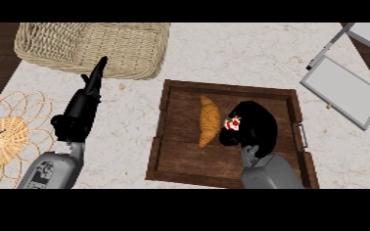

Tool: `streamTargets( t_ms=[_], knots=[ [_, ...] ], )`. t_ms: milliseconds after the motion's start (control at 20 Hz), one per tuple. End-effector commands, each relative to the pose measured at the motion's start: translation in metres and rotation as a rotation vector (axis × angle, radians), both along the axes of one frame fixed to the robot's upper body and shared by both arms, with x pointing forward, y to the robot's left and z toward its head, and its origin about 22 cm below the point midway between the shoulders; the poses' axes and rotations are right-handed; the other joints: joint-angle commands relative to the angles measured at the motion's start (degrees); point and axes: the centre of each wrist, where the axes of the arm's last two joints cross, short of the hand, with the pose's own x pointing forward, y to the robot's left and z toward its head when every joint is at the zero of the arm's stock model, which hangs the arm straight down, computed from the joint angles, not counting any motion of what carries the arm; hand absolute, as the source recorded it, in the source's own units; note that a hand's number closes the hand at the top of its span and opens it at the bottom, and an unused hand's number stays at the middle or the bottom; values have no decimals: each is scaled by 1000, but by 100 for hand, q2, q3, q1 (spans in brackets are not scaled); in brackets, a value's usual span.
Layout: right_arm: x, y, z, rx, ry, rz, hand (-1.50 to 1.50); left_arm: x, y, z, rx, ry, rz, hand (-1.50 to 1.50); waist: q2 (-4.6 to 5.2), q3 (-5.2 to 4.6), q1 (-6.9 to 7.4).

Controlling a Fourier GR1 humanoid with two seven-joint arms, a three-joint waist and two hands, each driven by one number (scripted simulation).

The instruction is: Pick the cupcake from the tray and place it in the tiered shelf

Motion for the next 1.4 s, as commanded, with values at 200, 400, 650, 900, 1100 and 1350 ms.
streamTargets(
  t_ms=[200, 400, 650, 900, 1100, 1350],
  knots=[
    [59, -25, 5, -3, 2, -272, 150, 4, -11, -22, -15, 115, -28, 0, 169, -56, 46],
    [101, -26, 25, 3, -24, -368, 150, -5, -12, -21, 0, 110, -68, 0, 190, -53, 260],
    [115, -22, 40, 46, -271, -400, 150, -8, -3, -27, -8, 119, -37, 0, 158, -53, 184],
    [126, -6, 97, 100, -542, -418, 150, -3, -12, -20, -15, 121, -37, 0, 116, -57, 109],
    [134, 6, 107, 36, -615, -459, 150, -12, 9, -23, -4, 142, -29, 0, 106, -62, 187],
    [139, 5, 141, -85, -649, -550, 150, -9, -6, -23, -18, 134, -16, 0, 72, -66, -3]
  ],
)
